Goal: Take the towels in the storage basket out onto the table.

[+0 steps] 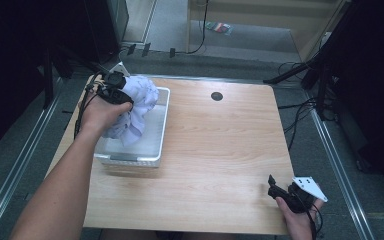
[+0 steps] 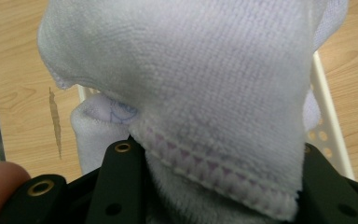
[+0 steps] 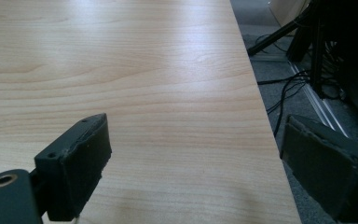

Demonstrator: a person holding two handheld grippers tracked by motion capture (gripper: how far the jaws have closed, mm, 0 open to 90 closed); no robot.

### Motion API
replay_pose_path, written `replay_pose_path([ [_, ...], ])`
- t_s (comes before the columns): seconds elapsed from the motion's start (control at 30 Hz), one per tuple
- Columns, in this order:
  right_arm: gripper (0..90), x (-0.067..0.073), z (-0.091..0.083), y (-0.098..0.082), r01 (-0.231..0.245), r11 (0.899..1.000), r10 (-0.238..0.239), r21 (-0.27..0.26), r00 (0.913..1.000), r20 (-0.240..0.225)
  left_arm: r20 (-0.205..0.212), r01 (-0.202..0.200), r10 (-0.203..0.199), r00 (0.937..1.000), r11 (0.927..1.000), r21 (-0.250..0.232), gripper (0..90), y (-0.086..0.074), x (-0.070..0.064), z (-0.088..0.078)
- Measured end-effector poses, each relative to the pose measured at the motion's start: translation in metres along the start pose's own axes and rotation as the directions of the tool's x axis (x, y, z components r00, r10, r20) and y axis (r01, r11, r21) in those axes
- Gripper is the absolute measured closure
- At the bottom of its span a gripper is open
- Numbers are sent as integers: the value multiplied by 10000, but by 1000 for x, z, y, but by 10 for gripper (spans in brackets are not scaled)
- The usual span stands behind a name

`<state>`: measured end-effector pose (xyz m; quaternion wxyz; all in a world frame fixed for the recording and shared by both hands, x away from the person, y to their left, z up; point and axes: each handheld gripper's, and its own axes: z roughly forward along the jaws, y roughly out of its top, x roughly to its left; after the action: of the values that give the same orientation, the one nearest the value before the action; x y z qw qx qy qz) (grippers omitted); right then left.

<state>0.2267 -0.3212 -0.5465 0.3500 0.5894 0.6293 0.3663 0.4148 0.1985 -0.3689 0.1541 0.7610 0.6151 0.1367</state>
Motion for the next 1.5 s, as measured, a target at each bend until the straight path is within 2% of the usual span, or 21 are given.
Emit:
replay_pose_path([
  [0.27,81,0,0,0,49,10000,-49,0,10000,-21,9,-168,168,9999,9998,-51,587,7,-9,-9],
  [0.5,81,1,0,0,70,10000,-70,14,10000,-3,109,-414,416,9991,9991,-135,586,15,-27,-12],
  [0.57,82,1,0,0,46,10000,-46,21,10000,-17,283,-517,521,9982,9986,-134,586,18,-35,-12],
  [0.6,82,1,0,0,46,10000,-46,21,10000,-17,283,-517,521,9982,9986,-134,585,18,-35,-12],
  [0.87,82,0,0,0,2,10000,-2,1,10000,-23,363,-927,933,9950,9956,-161,584,30,-63,-11],
  [0.97,82,0,0,0,28,10000,-29,-13,10000,-25,458,-1105,1112,9927,9937,-159,583,35,-79,-11],
  [1.0,82,0,0,0,28,10000,-29,-13,10000,-25,458,-1105,1112,9927,9937,-159,583,35,-79,-11],
  [1.07,82,0,0,0,-18,10000,17,-19,10000,-53,549,-1237,1245,9907,9921,-192,582,39,-91,-9],
  [1.1,82,0,0,0,-18,10000,17,-19,10000,-53,549,-1237,1245,9907,9921,-192,582,39,-91,-9],
  [1.13,82,0,0,0,-12,10000,12,-22,10000,-61,620,-1335,1347,9890,9908,-225,582,42,-99,-8],
  [1.17,82,0,0,0,-10,10000,10,-19,10000,-63,673,-1277,1294,9893,9914,-289,581,43,-104,-8],
  [1.37,82,0,0,0,-22,10000,21,-27,10000,-64,947,-1644,1657,9816,9862,-215,581,50,-131,0],
  [1.5,82,0,0,0,-25,10000,24,-35,10000,-87,1199,-1649,1666,9787,9860,-237,581,53,-142,3],
])
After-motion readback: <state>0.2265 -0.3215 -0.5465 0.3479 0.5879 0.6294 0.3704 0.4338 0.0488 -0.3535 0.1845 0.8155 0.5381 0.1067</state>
